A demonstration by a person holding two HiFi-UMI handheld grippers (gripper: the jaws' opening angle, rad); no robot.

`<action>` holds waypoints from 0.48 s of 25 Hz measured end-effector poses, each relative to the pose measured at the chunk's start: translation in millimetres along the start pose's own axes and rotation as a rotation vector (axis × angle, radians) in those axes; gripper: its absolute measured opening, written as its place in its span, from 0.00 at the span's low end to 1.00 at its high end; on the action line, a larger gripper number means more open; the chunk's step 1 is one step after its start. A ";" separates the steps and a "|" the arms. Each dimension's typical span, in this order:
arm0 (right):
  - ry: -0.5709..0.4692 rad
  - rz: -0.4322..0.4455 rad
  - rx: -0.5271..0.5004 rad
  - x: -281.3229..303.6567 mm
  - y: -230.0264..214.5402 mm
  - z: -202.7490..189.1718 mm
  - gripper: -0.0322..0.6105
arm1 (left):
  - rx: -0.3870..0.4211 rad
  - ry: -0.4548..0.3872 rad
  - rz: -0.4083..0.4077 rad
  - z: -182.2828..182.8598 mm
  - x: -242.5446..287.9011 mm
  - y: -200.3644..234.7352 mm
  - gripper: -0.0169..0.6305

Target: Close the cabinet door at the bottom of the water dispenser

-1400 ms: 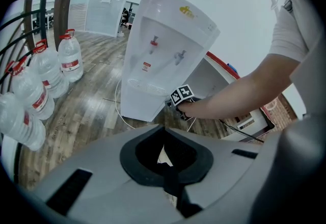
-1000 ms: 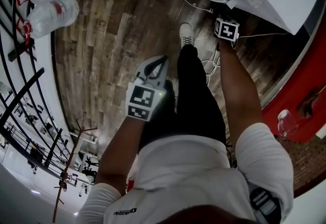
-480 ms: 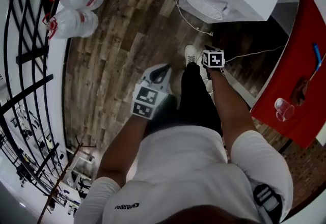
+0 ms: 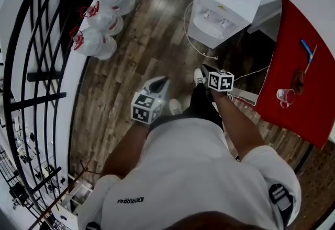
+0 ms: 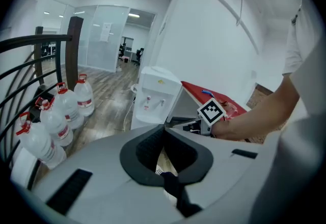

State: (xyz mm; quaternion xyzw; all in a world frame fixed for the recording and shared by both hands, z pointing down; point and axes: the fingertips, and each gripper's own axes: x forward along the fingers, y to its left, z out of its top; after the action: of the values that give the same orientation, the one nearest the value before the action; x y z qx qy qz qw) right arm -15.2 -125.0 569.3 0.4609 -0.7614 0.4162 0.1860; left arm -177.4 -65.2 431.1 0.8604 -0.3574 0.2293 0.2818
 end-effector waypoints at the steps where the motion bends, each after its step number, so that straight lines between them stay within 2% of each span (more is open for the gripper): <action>1: -0.034 0.035 -0.010 -16.6 15.9 8.2 0.09 | 0.015 -0.029 -0.012 6.5 -4.8 -8.8 0.02; 4: -0.123 0.108 -0.084 -74.3 63.5 31.3 0.09 | 0.053 -0.084 -0.060 20.9 -17.6 -38.4 0.02; 7: -0.197 0.111 -0.155 -126.1 101.4 57.2 0.09 | 0.059 -0.101 -0.114 28.2 -24.6 -55.4 0.02; 10: -0.279 0.134 -0.143 -175.8 132.7 75.7 0.09 | 0.025 -0.109 -0.171 32.2 -30.8 -71.5 0.02; 12: -0.353 0.180 -0.128 -208.5 152.6 84.1 0.09 | 0.007 -0.142 -0.196 39.7 -38.4 -82.4 0.02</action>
State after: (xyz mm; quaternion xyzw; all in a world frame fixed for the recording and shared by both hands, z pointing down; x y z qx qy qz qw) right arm -32.0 -43.7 310.6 0.4441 -0.8451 0.2949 0.0408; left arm -133.0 -24.1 352.6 0.9063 -0.2900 0.1403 0.2736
